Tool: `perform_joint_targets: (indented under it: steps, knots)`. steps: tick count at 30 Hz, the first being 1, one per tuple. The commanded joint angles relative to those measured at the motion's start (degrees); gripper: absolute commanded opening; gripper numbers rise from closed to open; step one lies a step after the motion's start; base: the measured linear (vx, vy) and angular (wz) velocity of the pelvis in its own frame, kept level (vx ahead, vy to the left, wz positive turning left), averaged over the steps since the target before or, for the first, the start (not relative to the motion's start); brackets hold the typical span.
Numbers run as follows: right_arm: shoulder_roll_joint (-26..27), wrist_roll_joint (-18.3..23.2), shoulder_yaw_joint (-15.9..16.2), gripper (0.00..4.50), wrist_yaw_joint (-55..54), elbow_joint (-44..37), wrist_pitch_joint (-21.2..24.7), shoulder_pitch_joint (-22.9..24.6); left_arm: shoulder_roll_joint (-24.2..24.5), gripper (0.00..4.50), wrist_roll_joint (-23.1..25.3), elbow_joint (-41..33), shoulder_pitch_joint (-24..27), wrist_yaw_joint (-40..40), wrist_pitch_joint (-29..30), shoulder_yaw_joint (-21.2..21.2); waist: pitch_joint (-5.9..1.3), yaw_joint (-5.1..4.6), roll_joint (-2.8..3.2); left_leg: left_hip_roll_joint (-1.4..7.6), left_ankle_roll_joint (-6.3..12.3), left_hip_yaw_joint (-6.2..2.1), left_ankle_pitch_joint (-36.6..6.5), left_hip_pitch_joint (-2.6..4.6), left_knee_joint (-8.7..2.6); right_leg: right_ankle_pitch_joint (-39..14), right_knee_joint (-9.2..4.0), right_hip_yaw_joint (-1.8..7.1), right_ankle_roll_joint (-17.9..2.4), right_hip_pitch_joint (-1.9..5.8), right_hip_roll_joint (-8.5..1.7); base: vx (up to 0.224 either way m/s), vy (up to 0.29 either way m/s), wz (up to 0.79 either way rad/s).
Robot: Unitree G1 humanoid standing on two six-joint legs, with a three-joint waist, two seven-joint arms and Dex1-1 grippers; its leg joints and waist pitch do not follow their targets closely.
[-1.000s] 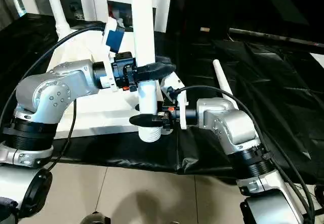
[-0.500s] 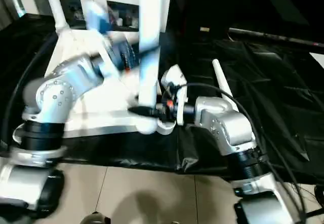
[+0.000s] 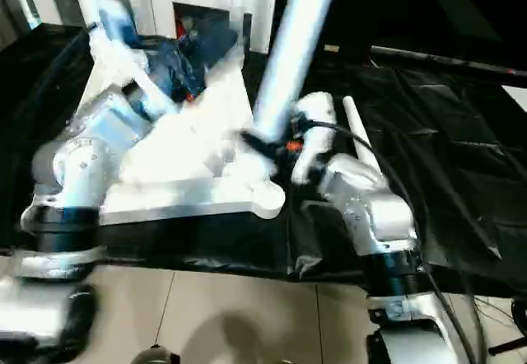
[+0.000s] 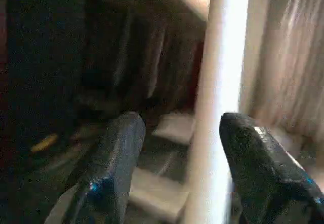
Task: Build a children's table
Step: Pick table leg, then insert table leg to table base
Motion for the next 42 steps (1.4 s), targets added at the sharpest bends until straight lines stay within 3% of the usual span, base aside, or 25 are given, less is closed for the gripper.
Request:
perform_joint_targets:
  steps: [1, 2, 3, 4, 7, 8, 9, 10, 11, 12, 15, 18, 26, 30, 34, 42]
  knots:
    - [-1.44, -2.46, -0.41, 1.92, -1.2, 0.3, -1.3, 1.57, 3.21, 2.87, 9.31, 3.77, 2.55, -4.69, -5.05, -8.78, -4.7, -0.54, 1.51, 1.28, -3.24, -0.41, -8.78, 1.6, -3.98, -8.33, -4.32, 2.87, -5.9, 2.93, -3.76, 0.0, 0.0, 0.0]
    - [-1.44, -2.46, -0.41, 1.92, -1.2, 0.3, -1.3, 1.57, 3.21, 2.87, 9.31, 3.77, 2.55, -4.69, -5.05, -8.78, -4.77, -0.64, 1.39, 1.18, -3.29, -0.47, -8.59, 1.43, -3.98, -7.41, -4.16, 2.85, -6.18, 3.16, -3.77, 0.0, 0.0, 0.0]
    - [-2.25, -2.98, -0.45, 1.92, -1.99, 0.04, -0.7, 3.01, 6.27, 2.87, 12.47, 4.92, 5.08, -10.23, -7.89, -13.81, -4.94, -0.84, 1.6, 1.27, -2.98, -0.53, -7.36, 1.28, -3.94, -4.49, -3.78, 2.91, -7.58, 3.28, -3.99, 0.0, 0.0, 0.0]
    - [-2.25, -2.98, -0.45, 1.92, -1.99, 0.04, -0.7, 3.01, 6.27, 2.87, 12.47, 4.92, 5.08, -10.23, -7.89, -13.81, -4.94, -0.84, 1.6, 1.27, -2.98, -0.53, -7.36, 1.28, -3.94, -4.49, -3.78, 2.91, -7.58, 3.28, -3.99, 0.0, 0.0, 0.0]
    - [-2.67, -3.03, -0.75, 1.92, -2.54, -0.16, -0.2, 3.91, 7.39, 2.87, 12.74, 5.71, 6.05, -14.22, -8.04, -16.04, -4.86, -1.03, 1.68, 1.3, -2.78, -0.34, -7.62, 1.25, -3.86, -2.09, -3.42, 2.91, -10.45, 3.21, -4.03, 0.0, 0.0, 0.0]
    - [-2.83, -2.88, -0.83, 1.92, -2.61, -0.41, 0.05, 4.29, 7.8, 2.87, 12.95, 6.6, 6.15, -15.91, -8.08, -16.98, -4.79, -1.05, 1.94, 1.21, -2.69, -0.28, -8.55, 1.33, -3.83, -2.51, -3.65, 2.91, -11.01, 3.17, -4.01, 0.0, 0.0, 0.0]
    - [-2.74, -2.42, -0.72, 1.92, -2.34, -1.19, 0.6, 4.69, 7.93, 2.69, 12.84, 8.63, 5.76, -17.65, -7.82, -17.58, -4.61, -1.17, 1.77, 1.16, -2.59, -0.23, -9.8, 1.35, -3.92, -4.11, -3.76, 2.93, -11.25, 3.16, -3.98, 0.0, 0.0, 0.0]
    - [-2.74, -2.38, -0.64, 1.92, -2.24, -1.28, 0.61, 4.7, 7.91, 2.59, 13.1, 9.34, 5.52, -17.76, -8.24, -17.68, -4.58, -1.13, 1.7, 1.17, -2.41, -0.18, -10.52, 1.41, -3.87, -5.66, -3.92, 2.97, -11.16, 3.11, -4.07, 0.0, 0.0, 0.0]
    - [-2.73, -2.26, -0.5, 1.92, -2.0, -1.5, 0.7, 4.74, 7.92, 2.59, 13.61, 10.74, 5.01, -17.96, -8.82, -17.93, -4.55, -1.11, 2.27, 1.12, -2.38, -0.24, -10.87, 1.43, -3.85, -6.4, -4.0, 3.0, -11.12, 3.06, -4.1, 0.0, 0.0, 0.0]
    - [-2.72, -2.15, -0.41, 1.92, -1.79, -1.67, 0.81, 4.78, 7.96, 2.52, 13.94, 11.61, 4.67, -18.1, -9.01, -18.13, -4.52, -1.2, 2.01, 1.05, -2.25, -0.16, -11.7, 1.48, -3.86, -8.18, -4.29, 2.98, -10.68, 3.02, -4.0, 0.0, 0.0, 0.0]
    - [-2.86, -2.29, 0.31, 1.92, -0.71, -2.06, 0.56, 5.1, 8.12, 2.22, 17.72, 16.99, 2.61, -16.52, -12.62, -19.08, -4.52, -1.01, 2.29, 1.15, -2.11, -0.33, -12.2, 1.46, -3.89, -11.4, -4.64, 2.96, -9.55, 2.99, -4.21, 0.0, 0.0, 0.0]
    - [-2.87, -2.43, 0.88, 1.92, 0.11, -2.44, 0.38, 5.35, 7.62, 2.05, 19.93, 22.0, 0.49, -14.93, -14.94, -18.96, -4.64, -1.01, 2.45, 1.16, -2.12, -0.42, -11.94, 1.38, -3.86, -11.04, -4.56, 2.92, -9.29, 3.01, -4.17, 0.0, 0.0, 0.0]
    - [-3.01, -2.58, 1.16, 1.92, 0.79, -2.78, 0.49, 5.43, 6.49, 1.26, 21.26, 28.68, -2.05, -15.4, -16.07, -18.64, -4.86, -0.87, 2.6, 1.26, -1.59, -0.41, -10.7, 1.35, -3.78, -6.72, -4.12, 2.87, -11.52, 3.02, -4.27, 0.0, 0.0, 0.0]
    - [-3.0, -2.61, 1.19, 1.92, 0.95, -2.83, 0.45, 5.39, 6.37, 0.93, 21.82, 30.41, -2.25, -16.17, -16.75, -18.65, -4.83, -0.82, 2.64, 1.29, -1.53, -0.43, -11.23, 1.41, -3.82, -7.08, -4.23, 2.89, -11.77, 3.07, -4.4, 0.0, 0.0, 0.0]
    - [-2.91, -2.62, 1.3, 1.92, 0.88, -2.34, 0.23, 4.91, 6.01, 0.77, 22.97, 32.72, -2.99, -15.02, -17.62, -18.62, -4.71, -0.84, 2.69, 1.25, -1.54, -0.41, -12.05, 1.46, -3.84, -8.35, -4.45, 2.88, -11.76, 2.98, -4.38, 0.0, 0.0, 0.0]
    - [-2.69, -2.5, 1.74, 1.92, 2.04, -1.82, 0.18, 4.23, 6.13, 0.04, 25.23, 35.92, -4.2, -15.49, -19.11, -19.39, -4.53, -0.85, 2.73, 1.22, -1.7, -0.54, -13.81, 1.51, -3.93, -13.86, -5.08, 2.81, -10.29, 2.89, -4.56, 0.0, 0.0, 0.0]
